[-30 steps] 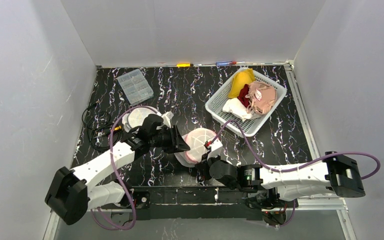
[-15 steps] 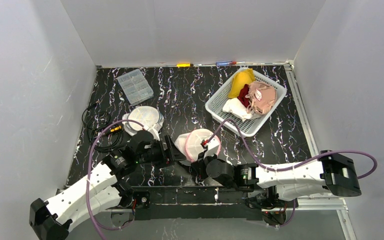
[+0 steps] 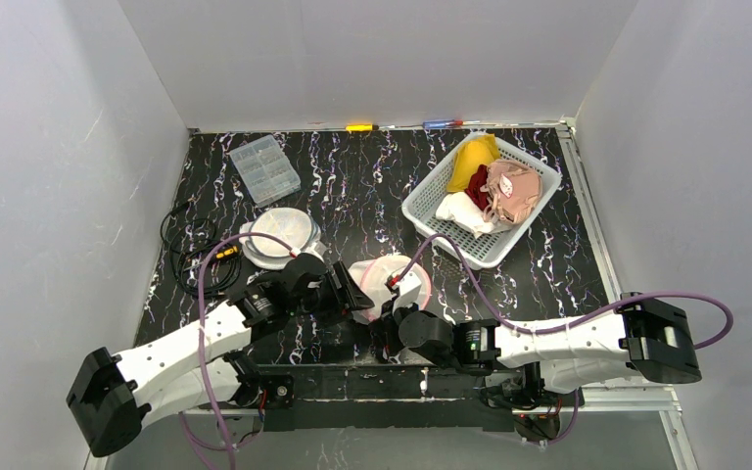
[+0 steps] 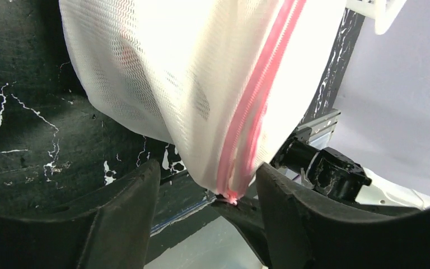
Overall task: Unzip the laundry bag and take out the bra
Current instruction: Unzip the laundry bag at the center of the board.
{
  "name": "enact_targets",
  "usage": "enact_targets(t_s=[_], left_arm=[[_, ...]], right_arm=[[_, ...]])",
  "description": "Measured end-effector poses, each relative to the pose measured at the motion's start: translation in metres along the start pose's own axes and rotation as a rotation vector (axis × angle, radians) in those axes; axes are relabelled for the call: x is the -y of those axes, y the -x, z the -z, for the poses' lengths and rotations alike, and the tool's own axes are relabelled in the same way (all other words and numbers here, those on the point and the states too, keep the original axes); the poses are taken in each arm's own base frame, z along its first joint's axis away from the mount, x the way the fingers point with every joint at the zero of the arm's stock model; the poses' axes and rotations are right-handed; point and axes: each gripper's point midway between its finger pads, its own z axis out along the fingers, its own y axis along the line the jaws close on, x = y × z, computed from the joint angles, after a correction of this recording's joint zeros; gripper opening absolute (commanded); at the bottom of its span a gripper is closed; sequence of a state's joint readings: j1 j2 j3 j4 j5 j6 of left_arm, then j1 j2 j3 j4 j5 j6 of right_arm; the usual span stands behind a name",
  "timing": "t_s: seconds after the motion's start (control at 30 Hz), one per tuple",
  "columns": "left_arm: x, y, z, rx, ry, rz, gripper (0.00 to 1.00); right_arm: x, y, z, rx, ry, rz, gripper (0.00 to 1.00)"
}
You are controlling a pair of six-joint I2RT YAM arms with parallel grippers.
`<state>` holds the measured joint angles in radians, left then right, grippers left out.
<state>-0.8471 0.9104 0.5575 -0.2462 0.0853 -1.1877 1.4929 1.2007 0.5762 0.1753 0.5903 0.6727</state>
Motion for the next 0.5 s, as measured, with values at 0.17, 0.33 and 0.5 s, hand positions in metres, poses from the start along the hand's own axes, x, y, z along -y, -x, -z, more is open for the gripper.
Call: enact_targets(t_s=[0.17, 0.33, 0.5], left_arm=[[0.002, 0.002, -0.009, 0.005, 0.001, 0.01, 0.28], [0.009, 0.007, -0.01, 0.032, -0.026, 0.009, 0.07], [0.01, 0.008, -0.01, 0.037, -0.027, 0.006, 0.0]], right_arm=[[-0.001, 0.001, 0.0, 0.002, 0.003, 0.002, 0.01], [-0.001, 0.001, 0.0, 0.001, 0.005, 0.002, 0.01], [0.0, 0.002, 0.002, 0.0, 0.003, 0.002, 0.01]])
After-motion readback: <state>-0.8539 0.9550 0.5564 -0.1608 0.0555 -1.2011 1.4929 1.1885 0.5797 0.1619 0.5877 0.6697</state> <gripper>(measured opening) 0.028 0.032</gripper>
